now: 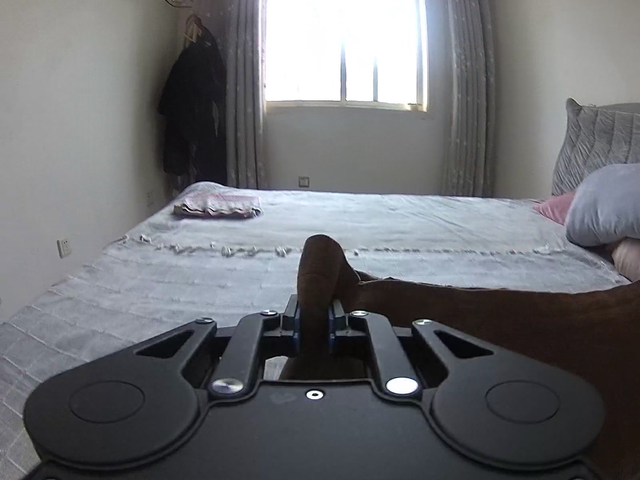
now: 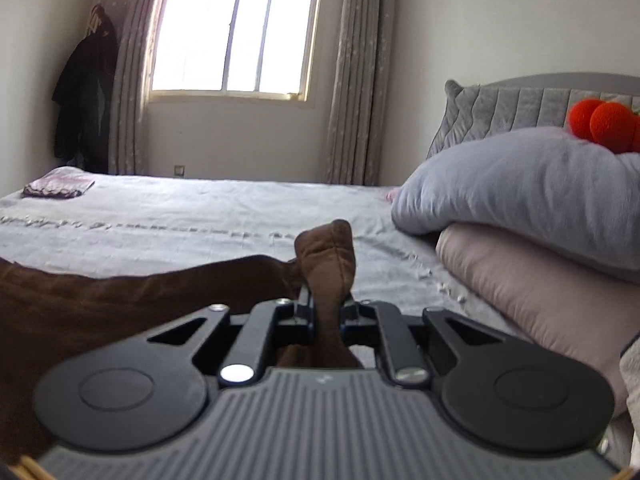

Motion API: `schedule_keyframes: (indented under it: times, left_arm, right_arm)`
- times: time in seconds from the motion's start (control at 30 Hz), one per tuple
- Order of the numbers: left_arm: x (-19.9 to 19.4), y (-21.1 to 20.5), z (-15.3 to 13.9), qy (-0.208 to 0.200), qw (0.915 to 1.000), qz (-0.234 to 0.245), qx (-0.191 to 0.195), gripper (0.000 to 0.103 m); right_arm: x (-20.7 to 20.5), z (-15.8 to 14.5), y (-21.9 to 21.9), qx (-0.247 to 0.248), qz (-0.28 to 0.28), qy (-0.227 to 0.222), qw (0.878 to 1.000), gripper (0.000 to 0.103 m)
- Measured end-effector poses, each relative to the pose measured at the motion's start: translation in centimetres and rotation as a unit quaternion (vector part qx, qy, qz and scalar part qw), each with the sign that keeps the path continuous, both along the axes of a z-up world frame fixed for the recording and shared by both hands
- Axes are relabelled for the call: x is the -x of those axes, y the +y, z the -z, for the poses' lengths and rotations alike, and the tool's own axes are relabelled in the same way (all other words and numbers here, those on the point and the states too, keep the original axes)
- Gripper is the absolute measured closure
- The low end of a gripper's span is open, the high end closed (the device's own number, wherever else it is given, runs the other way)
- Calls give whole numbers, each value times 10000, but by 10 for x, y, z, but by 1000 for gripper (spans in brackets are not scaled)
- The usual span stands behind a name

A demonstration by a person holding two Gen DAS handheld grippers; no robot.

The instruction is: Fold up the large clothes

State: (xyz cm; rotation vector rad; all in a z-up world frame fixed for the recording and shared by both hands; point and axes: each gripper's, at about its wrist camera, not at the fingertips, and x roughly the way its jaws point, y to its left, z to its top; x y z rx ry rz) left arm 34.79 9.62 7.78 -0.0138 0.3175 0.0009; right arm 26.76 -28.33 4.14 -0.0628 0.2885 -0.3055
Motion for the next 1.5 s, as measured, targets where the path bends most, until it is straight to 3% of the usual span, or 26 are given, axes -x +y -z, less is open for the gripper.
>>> schedule_keyframes:
  times: [0.07, 0.17, 0.3, 0.33, 0.37, 0.4, 0.47, 0.6, 0.63, 0.67, 0.73, 0.8, 0.83, 0.93, 1.03, 1.13, 1.23, 1.27, 1.33, 1.37, 1.4, 1.43, 1.47, 1.5]
  left_arm:
    - [-30, -5, 9, -39, 9998, -208, 14, 90]
    - [-71, -13, 43, 21, 9989, -456, -116, 90]
    - [-117, -21, 111, 186, 9964, -578, -595, 90]
    - [-125, -22, 129, 275, 9960, -565, -640, 90]
    - [-134, -22, 145, 417, 9956, -552, -625, 89]
    - [-145, -23, 156, 683, 9943, -543, -620, 89]
    - [-155, -20, 157, 779, 9939, -574, -525, 86]
    - [-161, -2, 158, 962, 9926, -739, 7, 79]
    - [-160, 0, 158, 1001, 9917, -806, 93, 75]
    - [-160, 3, 157, 1048, 9910, -814, 163, 73]
    - [-155, 1, 150, 1179, 9904, -699, 151, 73]
    - [-140, -2, 133, 1204, 9907, -634, 60, 72]
    - [-130, -4, 122, 1118, 9920, -567, 118, 64]
    - [-102, -25, 91, 724, 9967, -95, 345, 38]
    - [-98, -64, 83, 795, 9919, 674, 724, 23]
    - [-110, -101, 105, 1195, 9866, 884, 679, 21]
    - [-118, -94, 131, 1299, 9864, 836, 557, 14]
    - [-119, -84, 133, 1253, 9872, 834, 520, 14]
    - [-122, -60, 136, 1176, 9916, 469, -269, 14]
    - [-123, -43, 141, 1210, 9907, 234, -580, 14]
    - [-124, -18, 145, 1374, 9895, 54, -450, 14]
    - [-126, 7, 146, 1574, 9872, -229, -131, 14]
    - [-127, 25, 146, 1702, 9839, -528, 117, 14]
    - [-126, 37, 143, 1732, 9817, -756, 217, 15]
  right_arm:
    - [-50, 4, 2, 43, 233, -82, 9997, 94]
    - [-81, 21, 2, -15, 346, 11, 9994, 94]
    - [-137, 75, 1, 193, 438, 471, 9977, 93]
    - [-149, 92, -1, 153, 463, 640, 9968, 93]
    - [-168, 123, -14, -235, 503, 1064, 9928, 93]
    - [-168, 123, -14, -235, 503, 1064, 9928, 90]
    - [-185, 138, -26, -610, 567, 1419, 9864, 87]
    - [-180, 144, -53, -1530, 641, 1278, 9778, 78]
    - [-178, 143, -54, -1654, 658, 1246, 9761, 70]
    - [-176, 143, -54, -1670, 731, 1252, 9752, 65]
    - [-172, 137, -46, -1389, 893, 1358, 9769, 39]
    - [-160, 121, -30, -901, 805, 1249, 9848, 30]
    - [-151, 110, -21, -740, 635, 1116, 9890, 26]
    - [-132, 81, 15, -633, -32, 865, 9942, 22]
    - [-133, 67, 67, -909, -935, 1005, 9864, 18]
    - [-147, 75, 120, -1024, -1511, 1248, 9752, 17]
    - [-158, 96, 140, -632, -1394, 1540, 9762, 16]
    - [-158, 100, 132, -625, -1336, 1543, 9770, 16]
    - [-156, 101, 96, -914, -1268, 1504, 9762, 15]
    - [-146, 105, 54, -711, -742, 1523, 9830, 15]
    - [-146, 105, 54, -711, -742, 1523, 9830, 14]
    - [-138, 115, 7, -667, -64, 1766, 9820, 15]
    - [-138, 115, 7, -667, -64, 1766, 9820, 15]
    - [-130, 117, -17, -970, 151, 1746, 9797, 16]
